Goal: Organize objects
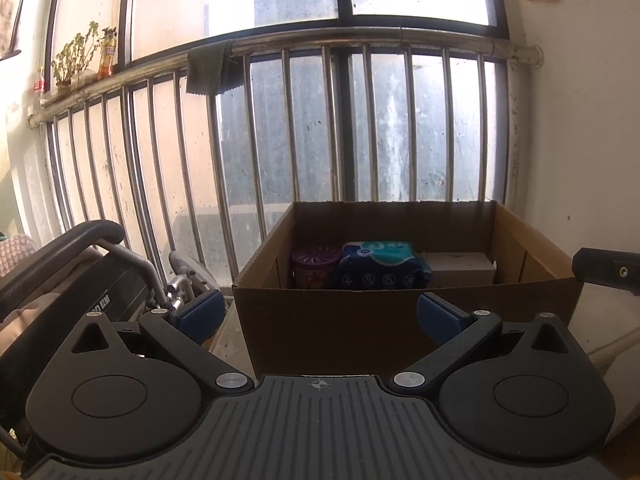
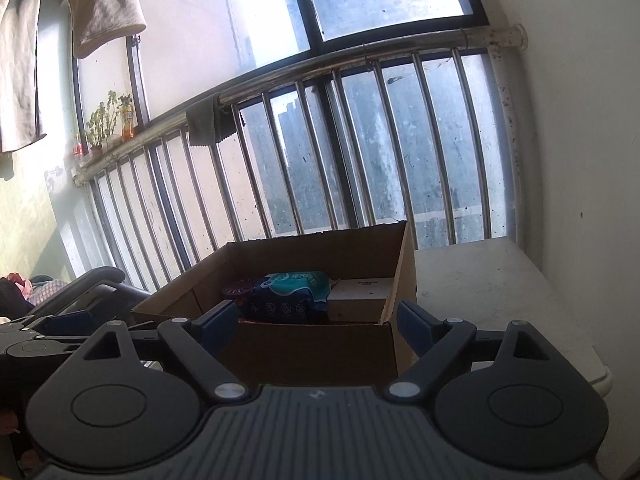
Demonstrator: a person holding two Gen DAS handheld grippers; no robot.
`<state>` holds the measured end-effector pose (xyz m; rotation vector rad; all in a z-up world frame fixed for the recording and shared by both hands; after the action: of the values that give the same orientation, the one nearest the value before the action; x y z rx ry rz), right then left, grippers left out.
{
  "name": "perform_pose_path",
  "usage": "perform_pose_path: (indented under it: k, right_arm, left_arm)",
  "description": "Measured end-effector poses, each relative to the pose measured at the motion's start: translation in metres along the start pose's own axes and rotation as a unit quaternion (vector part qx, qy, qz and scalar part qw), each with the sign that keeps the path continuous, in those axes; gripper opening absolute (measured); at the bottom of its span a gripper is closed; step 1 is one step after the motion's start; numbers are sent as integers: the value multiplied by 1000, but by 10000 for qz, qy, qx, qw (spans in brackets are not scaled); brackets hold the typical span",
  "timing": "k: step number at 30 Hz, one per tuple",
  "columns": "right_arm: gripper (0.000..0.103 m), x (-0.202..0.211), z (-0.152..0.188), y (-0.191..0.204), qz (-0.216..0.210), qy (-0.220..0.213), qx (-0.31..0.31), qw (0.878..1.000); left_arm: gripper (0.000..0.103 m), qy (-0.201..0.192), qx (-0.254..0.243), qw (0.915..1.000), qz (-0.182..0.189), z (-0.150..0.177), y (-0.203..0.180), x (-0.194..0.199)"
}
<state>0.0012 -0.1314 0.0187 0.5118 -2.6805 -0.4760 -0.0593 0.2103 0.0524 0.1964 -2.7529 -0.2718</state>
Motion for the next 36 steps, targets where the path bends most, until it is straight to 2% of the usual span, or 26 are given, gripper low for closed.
perform_pose_path:
  k: [14,25,36]
  right_arm:
    - [93,-11,0,1,114,74,76,9999]
    - [93,-12,3,1,130,87,81,9998]
    - [93,-13,2,1,104,132,171,9997]
  left_arm:
    - [103,77,-59,9999,103,3,-8,-13]
    - [103,80,-96,9999,-44,5,-5,-13]
    - [103,94,-148,9998,-41,2,-11,-15]
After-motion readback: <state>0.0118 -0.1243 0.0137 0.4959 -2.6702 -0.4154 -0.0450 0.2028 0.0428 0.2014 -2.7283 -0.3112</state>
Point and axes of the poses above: each gripper's, at about its wrist camera, not at the fingertips, and x roughly against the way its jaws point, y to its left, z to its underside, the point moved 3 cm from there along -x, roughly the way its jaws point, and after that the axes turned 9 degrees about -x, right-handed, at the moved point
